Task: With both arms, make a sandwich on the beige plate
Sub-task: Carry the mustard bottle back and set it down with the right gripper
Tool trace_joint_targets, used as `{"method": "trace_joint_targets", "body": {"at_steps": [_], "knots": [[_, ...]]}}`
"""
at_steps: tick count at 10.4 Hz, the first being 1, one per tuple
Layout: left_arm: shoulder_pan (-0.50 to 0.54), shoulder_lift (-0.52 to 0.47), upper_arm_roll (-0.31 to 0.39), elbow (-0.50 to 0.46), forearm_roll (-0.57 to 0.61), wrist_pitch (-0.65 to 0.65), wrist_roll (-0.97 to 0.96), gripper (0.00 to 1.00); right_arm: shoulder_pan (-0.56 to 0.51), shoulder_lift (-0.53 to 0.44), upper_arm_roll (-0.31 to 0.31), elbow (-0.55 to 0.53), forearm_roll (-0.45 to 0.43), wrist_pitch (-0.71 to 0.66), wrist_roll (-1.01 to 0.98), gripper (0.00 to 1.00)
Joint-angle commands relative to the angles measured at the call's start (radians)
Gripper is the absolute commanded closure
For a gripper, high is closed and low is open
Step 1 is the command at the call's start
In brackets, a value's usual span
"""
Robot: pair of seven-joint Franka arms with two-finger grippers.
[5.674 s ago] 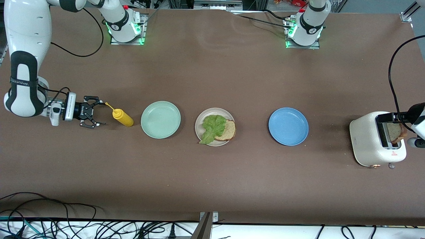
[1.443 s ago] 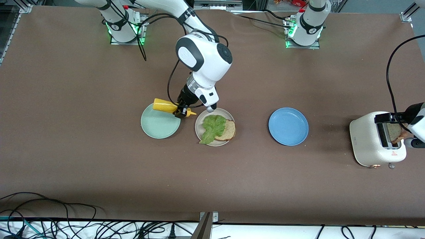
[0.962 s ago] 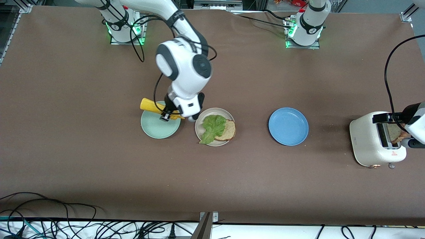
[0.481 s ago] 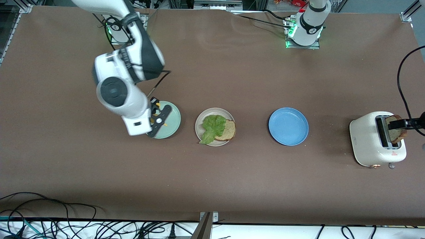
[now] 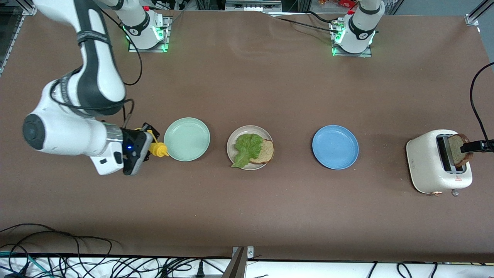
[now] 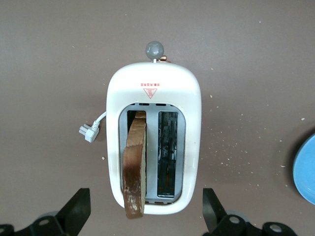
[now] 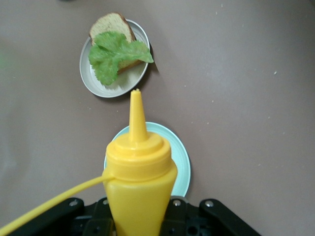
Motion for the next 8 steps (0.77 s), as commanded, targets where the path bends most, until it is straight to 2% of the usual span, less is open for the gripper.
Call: {"method": "trace_joint_targets", "body": {"at_steps": [1, 3, 5, 6, 7, 8], "knots": [[0.018, -0.063, -0.012, -0.155, 0.020, 0.140, 0.018, 0.00, -0.095, -0.011, 0.020, -0.062, 0.099, -0.034, -0.228, 1.00], [0.025, -0.111, -0.011, -0.282, 0.020, 0.257, 0.018, 0.00, -0.178, -0.005, 0.021, -0.157, 0.240, -0.047, -0.442, 1.00], [0.027, -0.117, -0.011, -0.315, 0.023, 0.277, 0.018, 0.00, -0.239, 0.016, 0.023, -0.211, 0.309, -0.085, -0.629, 1.00], [0.027, -0.120, -0.011, -0.327, 0.026, 0.277, 0.018, 0.04, -0.265, 0.041, 0.023, -0.231, 0.372, -0.112, -0.750, 1.00], [0.027, -0.128, -0.011, -0.336, 0.035, 0.276, 0.020, 0.27, -0.304, 0.059, 0.024, -0.260, 0.432, -0.146, -0.854, 1.00], [0.025, -0.130, -0.009, -0.344, 0.037, 0.276, 0.031, 0.45, -0.327, 0.073, 0.023, -0.283, 0.466, -0.187, -0.937, 1.00]]}}
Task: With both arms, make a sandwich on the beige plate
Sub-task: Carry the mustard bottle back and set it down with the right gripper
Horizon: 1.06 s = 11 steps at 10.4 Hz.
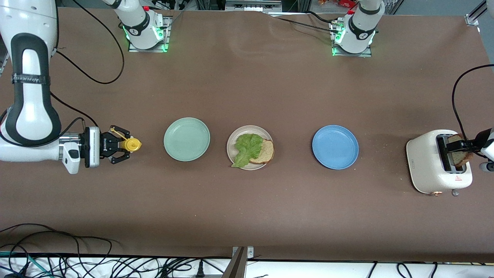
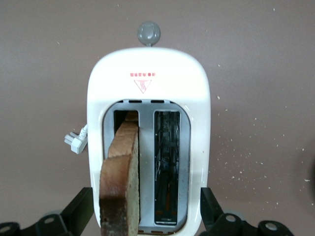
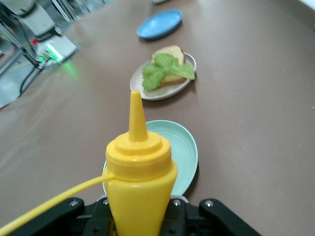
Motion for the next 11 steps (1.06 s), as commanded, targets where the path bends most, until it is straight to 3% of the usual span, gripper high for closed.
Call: {"method": "trace_joint_targets", "body": {"at_steps": [1, 3, 4, 5, 7, 9, 10, 11], "knots": [[0.008, -0.054, -0.009, -0.062, 0.038, 0.020, 0.057, 0.53, -0.075, 0.026, 0.020, -0.062, 0.083, -0.069, -0.217, 1.00], [0.008, -0.054, -0.010, -0.062, 0.125, 0.021, 0.081, 0.60, -0.104, 0.053, 0.020, -0.135, 0.174, -0.096, -0.447, 1.00], [0.006, -0.054, -0.010, -0.062, 0.130, 0.023, 0.081, 0.61, -0.104, 0.070, 0.021, -0.156, 0.195, -0.109, -0.553, 1.00], [0.008, -0.051, -0.010, -0.065, 0.130, 0.038, 0.082, 0.68, -0.104, 0.084, 0.023, -0.177, 0.226, -0.110, -0.612, 1.00], [0.010, -0.037, -0.010, -0.070, 0.130, 0.066, 0.082, 1.00, -0.103, 0.096, 0.029, -0.238, 0.289, -0.110, -0.686, 1.00], [0.008, -0.037, -0.010, -0.073, 0.130, 0.068, 0.084, 1.00, -0.098, 0.118, 0.029, -0.249, 0.304, -0.121, -0.715, 1.00], [0.008, -0.040, -0.010, -0.068, 0.132, 0.064, 0.085, 1.00, -0.100, 0.135, 0.031, -0.249, 0.306, -0.139, -0.715, 0.85], [0.006, -0.048, -0.010, -0.059, 0.132, 0.058, 0.110, 1.00, -0.103, 0.144, 0.029, -0.249, 0.320, -0.149, -0.717, 0.01]]}}
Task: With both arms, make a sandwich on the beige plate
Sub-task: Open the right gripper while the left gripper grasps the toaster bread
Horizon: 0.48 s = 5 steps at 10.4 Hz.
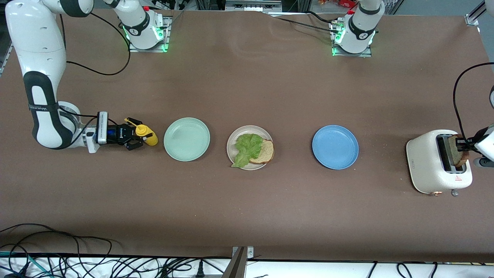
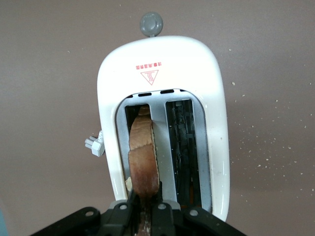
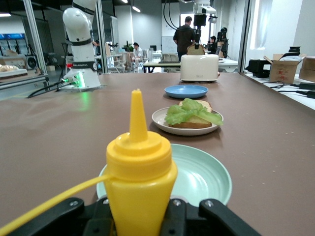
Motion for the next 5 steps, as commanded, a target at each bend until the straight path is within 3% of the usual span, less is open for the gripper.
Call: {"method": "trace_joint_targets", "body": {"at_steps": [1, 5], "knots": [[0.005, -0.032, -0.006, -0.004, 0.031, 0.008, 0.069, 1.00, -0.024, 0.019, 0.004, -0.006, 0.061, -0.056, -0.040, 0.00], [-0.009, -0.036, -0.043, 0.180, 0.029, -0.198, 0.163, 1.00, -0.068, 0.043, -0.002, 0.017, 0.027, -0.059, -0.050, 0.00]]}}
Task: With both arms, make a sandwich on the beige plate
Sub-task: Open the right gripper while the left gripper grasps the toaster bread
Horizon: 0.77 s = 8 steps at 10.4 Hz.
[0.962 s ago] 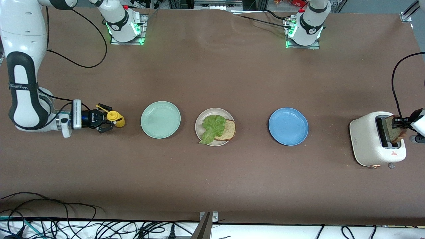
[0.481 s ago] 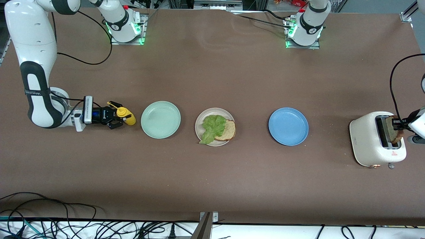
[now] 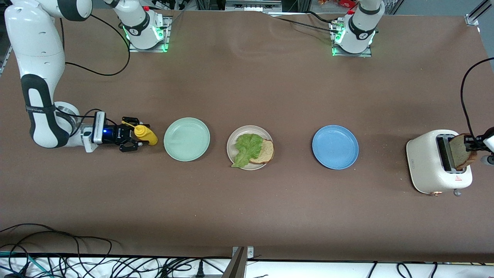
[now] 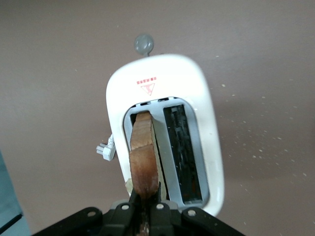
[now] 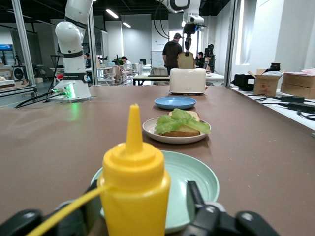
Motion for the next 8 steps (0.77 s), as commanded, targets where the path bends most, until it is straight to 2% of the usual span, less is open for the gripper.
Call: {"method": "trace_joint_targets", "body": {"at_steps": [1, 4, 6, 8], "knots": [[-0.010, -0.009, -0.018, 0.119, 0.029, -0.119, 0.107, 1.00, -0.045, 0.023, 0.002, 0.019, -0.049, -0.014, -0.018, 0.00], [-0.053, -0.009, -0.021, 0.190, 0.014, -0.213, 0.131, 1.00, -0.109, 0.040, -0.009, 0.094, -0.158, -0.013, 0.001, 0.00], [-0.076, -0.008, -0.033, 0.245, -0.053, -0.305, 0.129, 1.00, -0.111, 0.029, -0.067, 0.152, -0.234, -0.025, 0.130, 0.00], [-0.117, 0.002, -0.032, 0.251, -0.145, -0.366, 0.123, 1.00, -0.109, 0.017, -0.108, 0.230, -0.308, -0.056, 0.280, 0.00]]}}
